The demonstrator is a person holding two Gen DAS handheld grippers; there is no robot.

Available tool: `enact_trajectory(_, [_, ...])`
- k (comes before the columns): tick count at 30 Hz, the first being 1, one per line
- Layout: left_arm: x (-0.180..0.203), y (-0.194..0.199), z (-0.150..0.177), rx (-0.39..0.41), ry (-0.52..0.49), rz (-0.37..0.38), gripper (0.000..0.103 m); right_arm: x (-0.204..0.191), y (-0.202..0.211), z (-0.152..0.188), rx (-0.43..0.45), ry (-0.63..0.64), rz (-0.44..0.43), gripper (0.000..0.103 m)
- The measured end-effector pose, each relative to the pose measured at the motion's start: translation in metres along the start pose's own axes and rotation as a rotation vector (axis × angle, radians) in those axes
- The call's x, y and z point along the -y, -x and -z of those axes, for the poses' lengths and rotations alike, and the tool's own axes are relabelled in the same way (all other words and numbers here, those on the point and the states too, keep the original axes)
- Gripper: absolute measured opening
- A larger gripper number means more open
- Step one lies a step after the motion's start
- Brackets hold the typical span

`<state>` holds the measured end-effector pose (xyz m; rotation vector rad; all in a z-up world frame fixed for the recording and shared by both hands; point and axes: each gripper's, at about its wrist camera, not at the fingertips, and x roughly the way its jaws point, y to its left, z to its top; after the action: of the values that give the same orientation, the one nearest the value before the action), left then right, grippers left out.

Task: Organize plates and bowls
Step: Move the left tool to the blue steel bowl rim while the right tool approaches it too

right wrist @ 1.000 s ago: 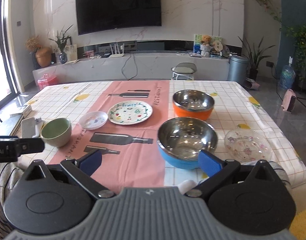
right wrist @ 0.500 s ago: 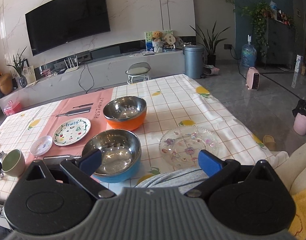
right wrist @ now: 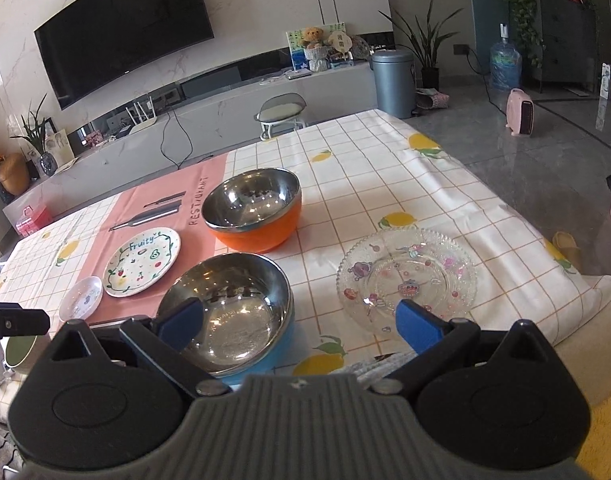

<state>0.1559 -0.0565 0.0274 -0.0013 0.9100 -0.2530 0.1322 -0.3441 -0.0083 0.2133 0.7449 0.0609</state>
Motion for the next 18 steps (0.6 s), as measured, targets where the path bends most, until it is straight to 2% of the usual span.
enact_trajectory(5, [0.012, -0.027, -0.004, -0.051, -0.029, 0.022, 0.088, -0.008, -0.023, 0.000, -0.020, 0.052, 0.017, 0.100])
enact_trajectory(9, [0.019, -0.045, -0.008, -0.091, -0.058, 0.059, 0.088, -0.009, -0.041, 0.000, -0.045, 0.037, 0.021, 0.100])
enact_trajectory(13, [0.023, -0.062, -0.011, -0.113, -0.085, 0.064, 0.088, -0.010, -0.053, 0.003, -0.062, -0.003, 0.016, 0.099])
enact_trajectory(15, [0.024, -0.072, -0.013, -0.133, -0.077, 0.072, 0.088, -0.016, -0.059, 0.007, -0.075, 0.034, 0.020, 0.088])
enact_trajectory(16, [0.024, -0.076, -0.013, -0.143, -0.069, 0.078, 0.087, -0.018, -0.063, 0.009, -0.089, 0.050, 0.035, 0.080])
enact_trajectory(18, [0.023, -0.085, -0.014, -0.171, -0.045, 0.094, 0.086, -0.019, -0.066, 0.009, -0.107, 0.053, 0.037, 0.078])
